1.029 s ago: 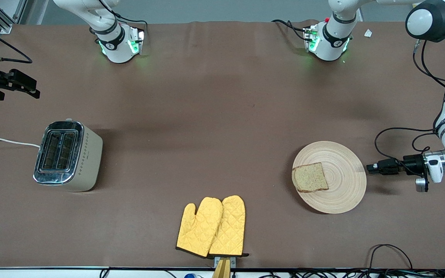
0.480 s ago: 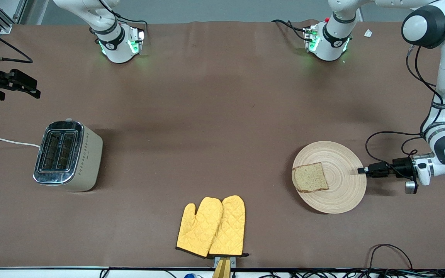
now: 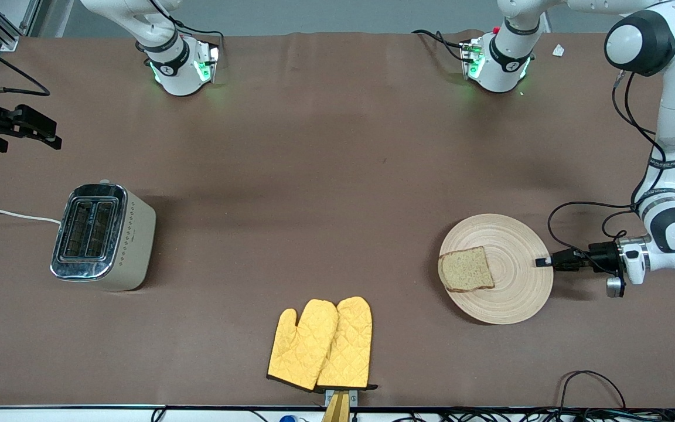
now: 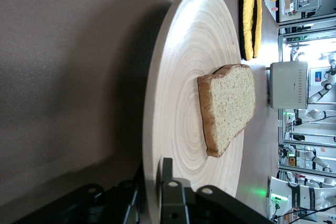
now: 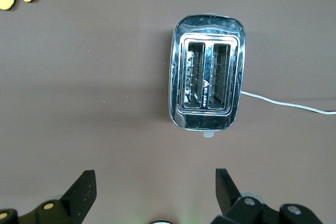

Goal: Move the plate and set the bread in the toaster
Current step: 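Drag the plate with the left gripper while the right gripper approaches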

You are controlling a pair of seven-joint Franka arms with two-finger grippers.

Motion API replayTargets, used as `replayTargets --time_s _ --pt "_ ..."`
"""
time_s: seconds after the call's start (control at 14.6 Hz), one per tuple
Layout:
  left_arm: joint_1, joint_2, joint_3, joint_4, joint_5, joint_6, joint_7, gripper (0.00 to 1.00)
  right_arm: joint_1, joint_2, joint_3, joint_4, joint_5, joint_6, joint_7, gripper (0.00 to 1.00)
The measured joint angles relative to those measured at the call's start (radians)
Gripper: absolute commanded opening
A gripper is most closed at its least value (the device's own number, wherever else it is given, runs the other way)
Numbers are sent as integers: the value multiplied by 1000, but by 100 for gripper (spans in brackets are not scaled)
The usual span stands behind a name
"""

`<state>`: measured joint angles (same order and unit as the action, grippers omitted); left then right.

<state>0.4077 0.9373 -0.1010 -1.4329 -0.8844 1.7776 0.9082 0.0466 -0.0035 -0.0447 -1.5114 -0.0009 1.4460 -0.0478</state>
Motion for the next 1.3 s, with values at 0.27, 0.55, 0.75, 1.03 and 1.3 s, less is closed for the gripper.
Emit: replayTargets --time_s 0.27,0.55,0.75,1.03,1.3 --pt "-16 1 -22 14 -7 7 -3 1 0 0 0 0 0 -1 0 100" --pt "-42 0 -104 62 -6 9 -53 0 13 7 5 -7 4 4 0 100" --pt "-68 -1 -177 73 -4 8 -101 1 43 37 8 -26 87 74 43 100" --pt "-163 -1 -237 73 -4 51 -140 0 73 118 9 -40 121 159 84 100" --pt "-295 0 -271 72 -78 191 -158 0 120 231 10 -51 129 246 172 100"
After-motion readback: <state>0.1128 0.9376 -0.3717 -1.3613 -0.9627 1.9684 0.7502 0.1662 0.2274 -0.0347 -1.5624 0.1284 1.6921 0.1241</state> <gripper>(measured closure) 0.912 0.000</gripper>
